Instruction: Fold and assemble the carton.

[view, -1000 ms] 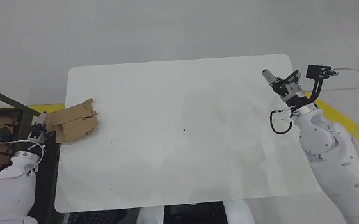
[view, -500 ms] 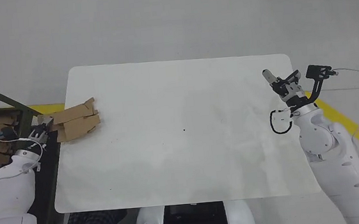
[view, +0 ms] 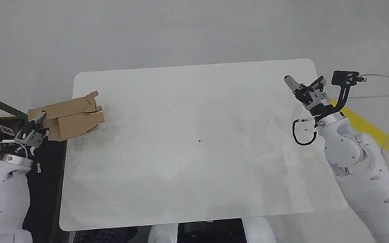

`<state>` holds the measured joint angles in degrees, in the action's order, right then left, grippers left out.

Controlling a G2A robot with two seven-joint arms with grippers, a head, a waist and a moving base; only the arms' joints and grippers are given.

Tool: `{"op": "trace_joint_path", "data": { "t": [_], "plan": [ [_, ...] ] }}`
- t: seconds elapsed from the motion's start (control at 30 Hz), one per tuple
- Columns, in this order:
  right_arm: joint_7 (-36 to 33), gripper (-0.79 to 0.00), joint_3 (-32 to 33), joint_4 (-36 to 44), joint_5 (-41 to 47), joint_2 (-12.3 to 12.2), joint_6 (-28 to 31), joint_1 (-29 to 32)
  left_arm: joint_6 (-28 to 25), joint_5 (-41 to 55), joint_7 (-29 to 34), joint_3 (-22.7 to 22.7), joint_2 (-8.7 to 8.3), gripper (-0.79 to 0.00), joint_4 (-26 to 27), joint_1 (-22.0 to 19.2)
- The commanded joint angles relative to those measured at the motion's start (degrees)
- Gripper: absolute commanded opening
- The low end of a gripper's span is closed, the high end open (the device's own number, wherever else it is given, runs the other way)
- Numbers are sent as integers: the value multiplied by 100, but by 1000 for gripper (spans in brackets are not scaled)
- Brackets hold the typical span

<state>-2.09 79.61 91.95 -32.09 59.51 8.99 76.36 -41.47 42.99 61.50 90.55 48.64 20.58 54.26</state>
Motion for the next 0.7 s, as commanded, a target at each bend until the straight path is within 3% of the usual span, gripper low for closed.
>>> {"op": "trace_joint_path", "data": {
  "t": [0.0, 0.37, 0.67],
  "plan": [
    [0, 0, 0, 0, 0, 0, 0, 0, 68, 149, 198, 57, -3, -785, 170, 24],
    [0, 0, 0, 0, 0, 0, 0, 0, 348, 389, 394, -89, 134, -785, 1774, 450],
    [0, 0, 0, 0, 0, 0, 0, 0, 687, -20, -328, -679, 348, -785, 3084, 782]
  ]
}}
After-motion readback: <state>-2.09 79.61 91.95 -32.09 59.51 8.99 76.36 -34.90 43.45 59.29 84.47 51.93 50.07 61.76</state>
